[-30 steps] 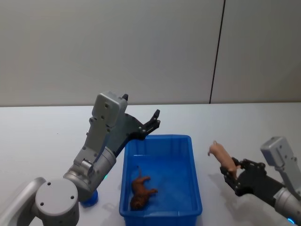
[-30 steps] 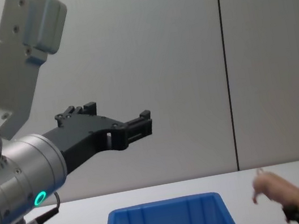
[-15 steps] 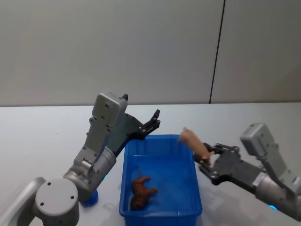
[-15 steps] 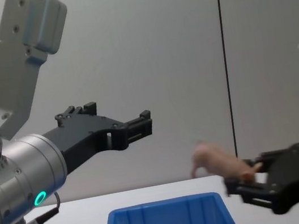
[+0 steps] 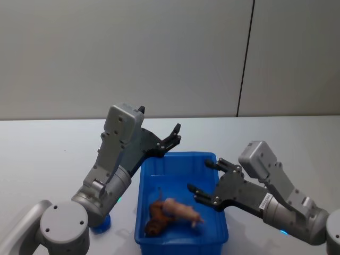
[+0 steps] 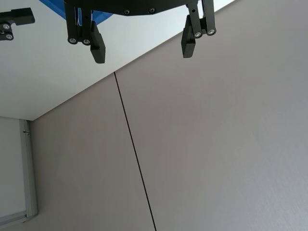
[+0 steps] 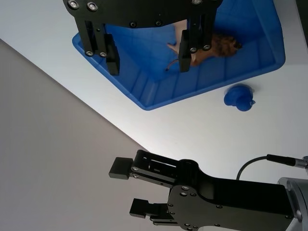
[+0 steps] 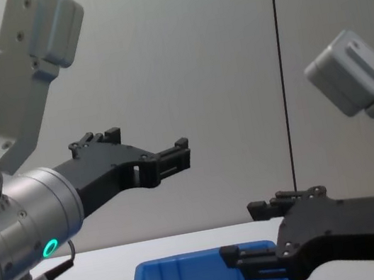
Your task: Pick up the two dolls from the table and place them into the box.
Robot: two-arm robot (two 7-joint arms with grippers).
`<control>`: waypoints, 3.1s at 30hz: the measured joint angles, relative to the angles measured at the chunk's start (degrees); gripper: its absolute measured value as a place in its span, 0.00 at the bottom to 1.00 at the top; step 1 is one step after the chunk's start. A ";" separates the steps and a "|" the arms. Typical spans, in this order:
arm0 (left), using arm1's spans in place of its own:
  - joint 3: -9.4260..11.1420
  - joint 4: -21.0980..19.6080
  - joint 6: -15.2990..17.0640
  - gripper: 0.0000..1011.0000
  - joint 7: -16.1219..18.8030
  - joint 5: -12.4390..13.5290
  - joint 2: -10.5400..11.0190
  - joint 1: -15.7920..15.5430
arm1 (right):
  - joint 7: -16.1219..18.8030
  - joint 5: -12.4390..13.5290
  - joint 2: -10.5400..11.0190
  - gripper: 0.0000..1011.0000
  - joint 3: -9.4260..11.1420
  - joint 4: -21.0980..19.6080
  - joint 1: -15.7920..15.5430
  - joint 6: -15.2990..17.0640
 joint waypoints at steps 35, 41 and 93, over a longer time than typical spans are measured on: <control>-0.06 -0.26 0.15 0.99 0.33 0.11 0.18 0.30 | -6.79 8.25 7.01 0.99 5.00 -2.09 -4.93 2.25; -0.24 -1.63 1.20 0.99 2.16 0.20 0.98 1.48 | -7.16 8.79 7.57 0.99 5.32 -2.24 -5.40 2.36; -4.18 1.75 -4.60 0.99 4.41 -14.71 15.15 20.63 | -7.83 9.71 8.56 0.99 5.93 -2.48 -6.26 2.52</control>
